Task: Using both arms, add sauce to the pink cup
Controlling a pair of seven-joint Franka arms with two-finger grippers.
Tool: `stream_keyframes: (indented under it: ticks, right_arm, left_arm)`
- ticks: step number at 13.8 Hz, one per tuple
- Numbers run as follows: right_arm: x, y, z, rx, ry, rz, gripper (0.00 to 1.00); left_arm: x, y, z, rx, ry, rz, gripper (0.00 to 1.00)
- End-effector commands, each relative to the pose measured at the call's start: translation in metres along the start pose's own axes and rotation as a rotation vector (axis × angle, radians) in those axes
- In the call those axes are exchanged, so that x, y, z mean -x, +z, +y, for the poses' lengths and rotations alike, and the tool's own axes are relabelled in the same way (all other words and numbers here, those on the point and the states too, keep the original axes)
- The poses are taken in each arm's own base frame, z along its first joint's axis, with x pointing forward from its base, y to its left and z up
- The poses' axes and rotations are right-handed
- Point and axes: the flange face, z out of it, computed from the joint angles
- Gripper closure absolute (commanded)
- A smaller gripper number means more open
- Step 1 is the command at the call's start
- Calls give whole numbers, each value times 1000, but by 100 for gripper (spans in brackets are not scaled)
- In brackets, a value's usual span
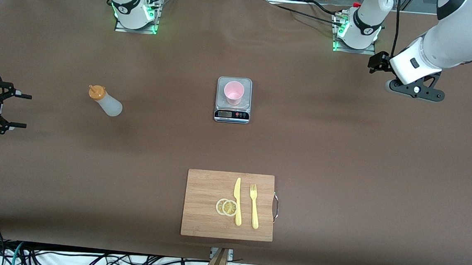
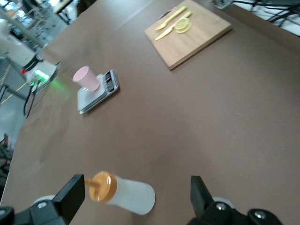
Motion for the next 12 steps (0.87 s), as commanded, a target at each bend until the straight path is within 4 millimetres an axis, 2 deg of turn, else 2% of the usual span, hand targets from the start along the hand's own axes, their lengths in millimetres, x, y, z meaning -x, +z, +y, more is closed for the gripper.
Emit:
stream_keyframes:
  ticks: [1, 5, 8, 10, 12]
  right_arm:
    - [-54, 2, -22, 90, 144, -61, 0]
    - [-135, 13, -64, 344, 412, -204, 0]
    - [-179, 40, -107, 538, 529, -359, 0]
    - [-187, 54, -132, 604, 584, -415, 0]
    - [-187, 58, -154, 664, 556, -490, 0]
  left_arm:
    - [2, -6, 3, 11, -1, -3, 0]
    - [2, -6, 3, 11, -1, -5, 0]
    - [2, -7, 3, 11, -1, -3, 0]
    - [2, -6, 2, 12, -2, -6, 0]
    - [2, -6, 3, 11, -1, -5, 0]
